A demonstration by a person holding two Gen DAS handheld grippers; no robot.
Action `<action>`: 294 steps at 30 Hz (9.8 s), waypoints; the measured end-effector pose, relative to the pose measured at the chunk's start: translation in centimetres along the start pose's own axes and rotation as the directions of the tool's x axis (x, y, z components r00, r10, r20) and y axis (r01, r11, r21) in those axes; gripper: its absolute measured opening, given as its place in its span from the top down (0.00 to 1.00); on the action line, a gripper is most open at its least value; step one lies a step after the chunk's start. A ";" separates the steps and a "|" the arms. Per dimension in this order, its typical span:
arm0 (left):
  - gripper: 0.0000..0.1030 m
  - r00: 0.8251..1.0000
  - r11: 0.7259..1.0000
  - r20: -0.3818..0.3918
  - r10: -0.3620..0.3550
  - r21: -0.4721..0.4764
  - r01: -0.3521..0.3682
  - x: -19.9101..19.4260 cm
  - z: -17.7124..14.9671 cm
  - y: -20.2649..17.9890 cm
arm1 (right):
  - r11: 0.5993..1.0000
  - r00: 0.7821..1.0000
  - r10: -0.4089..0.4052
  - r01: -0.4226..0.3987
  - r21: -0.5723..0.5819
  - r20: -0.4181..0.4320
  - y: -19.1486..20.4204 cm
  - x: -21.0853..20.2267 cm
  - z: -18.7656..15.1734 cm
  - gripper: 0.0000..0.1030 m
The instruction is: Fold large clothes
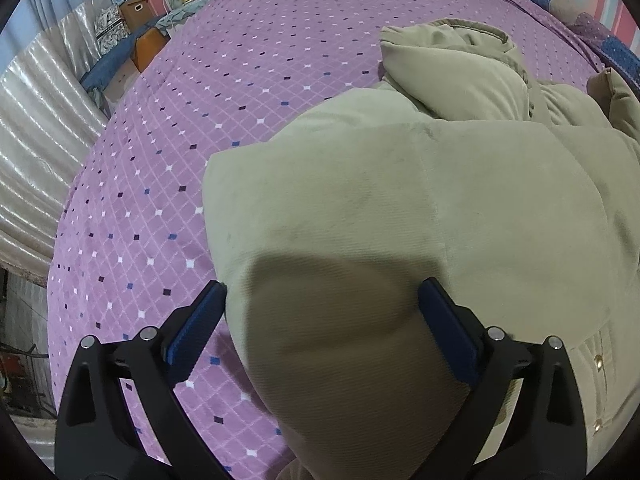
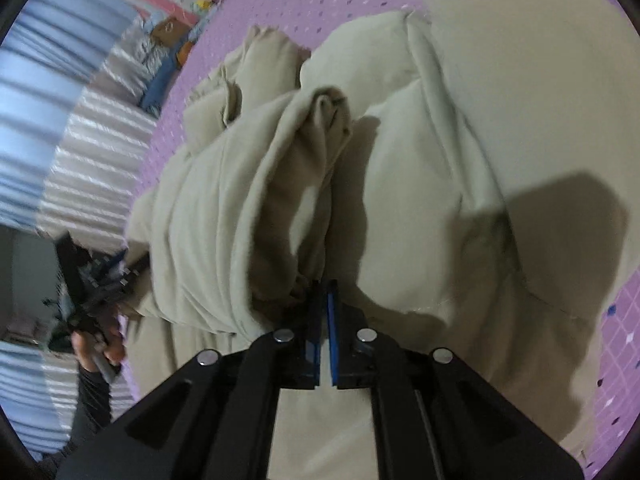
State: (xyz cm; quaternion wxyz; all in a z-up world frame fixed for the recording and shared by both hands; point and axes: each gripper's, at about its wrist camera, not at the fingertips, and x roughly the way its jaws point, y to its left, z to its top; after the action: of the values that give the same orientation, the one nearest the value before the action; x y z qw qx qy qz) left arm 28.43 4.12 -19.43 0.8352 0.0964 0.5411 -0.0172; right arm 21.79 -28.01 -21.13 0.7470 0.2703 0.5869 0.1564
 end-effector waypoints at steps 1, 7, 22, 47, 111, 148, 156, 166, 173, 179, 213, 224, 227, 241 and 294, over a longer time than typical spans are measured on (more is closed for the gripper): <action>0.05 1.000 1.000 0.000 -0.001 0.000 0.001 -0.2 -0.1 0.3 | 1.000 1.000 -0.002 0.001 0.023 0.027 -0.6 -0.3 0.1 0.73; 0.03 1.000 1.000 -0.007 0.006 0.001 -0.006 -0.1 0.0 0.2 | 0.998 0.999 0.015 -0.018 0.068 0.046 -1.9 -1.2 0.8 0.32; 0.03 1.000 1.000 -0.017 0.017 -0.007 -0.018 0.4 -0.1 0.1 | 0.998 1.000 -0.022 0.021 -0.062 -0.009 3.4 2.7 0.3 0.87; 0.03 0.990 0.996 0.118 0.080 0.018 -0.083 -3.5 0.9 -1.5 | 0.897 0.882 -0.230 0.356 -0.262 0.411 8.8 -6.6 1.5 0.64; 0.03 0.978 1.000 0.209 0.001 -0.015 0.002 0.0 10.0 -11.7 | 0.829 0.776 -0.473 0.553 -0.088 0.417 -3.1 -11.4 11.8 0.02; 0.03 0.975 1.000 0.222 0.004 -0.005 -0.003 -5.0 5.2 -4.7 | 0.796 0.707 -0.598 0.469 0.382 0.378 -8.4 -24.7 10.5 0.79; 0.03 0.970 0.999 0.238 0.040 -0.009 -0.039 -6.7 4.7 -4.5 | 0.657 0.712 -0.684 0.505 0.560 0.161 -18.3 -25.0 12.1 0.33; 0.03 0.981 0.998 0.184 0.060 -0.037 -0.054 -4.1 4.7 -4.3 | 0.698 0.779 -0.583 0.334 0.634 0.231 -29.4 -25.4 3.8 0.17; 0.03 0.987 0.994 0.130 0.097 -0.055 -0.091 -2.7 4.3 -4.0 | 0.677 0.792 -0.513 0.137 0.723 0.330 -35.6 -19.2 0.9 0.17; 0.03 0.981 0.991 0.140 0.131 -0.033 -0.127 -3.2 4.3 -4.1 | 0.771 0.746 -0.507 0.167 0.615 0.432 -33.6 -19.1 1.3 0.87; 0.03 0.981 0.984 0.152 0.117 -0.152 -0.094 -5.8 0.4 5.1 | 0.936 0.969 0.026 0.062 -0.347 0.245 10.6 -5.5 5.0 0.91; 0.03 0.984 0.979 0.145 0.103 -0.190 -0.074 -6.9 0.0 6.3 | 0.851 0.975 -0.111 0.194 -0.488 0.192 15.0 -5.8 2.3 0.19; 0.03 0.985 0.979 0.138 0.102 -0.188 -0.075 -6.9 -0.7 6.5 | 0.823 0.959 -0.138 0.251 -0.510 0.249 14.6 -5.8 1.4 0.13; 0.03 0.988 0.991 0.148 0.037 -0.130 -0.017 -6.7 -1.9 3.6 | 0.745 0.924 -0.255 0.376 -0.551 0.286 12.9 -6.7 -0.4 0.13; 0.38 0.947 0.946 0.011 -0.322 -0.026 0.322 -3.3 2.9 -4.4 | 0.887 0.841 -0.386 0.451 -0.097 0.378 -3.3 -12.4 2.9 0.13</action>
State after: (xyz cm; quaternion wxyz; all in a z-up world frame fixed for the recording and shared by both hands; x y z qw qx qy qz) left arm 29.12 -0.95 -15.94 0.8243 -0.0046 0.5471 -0.1460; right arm 21.07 -38.17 -12.77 0.8763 0.0891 0.4734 -0.0086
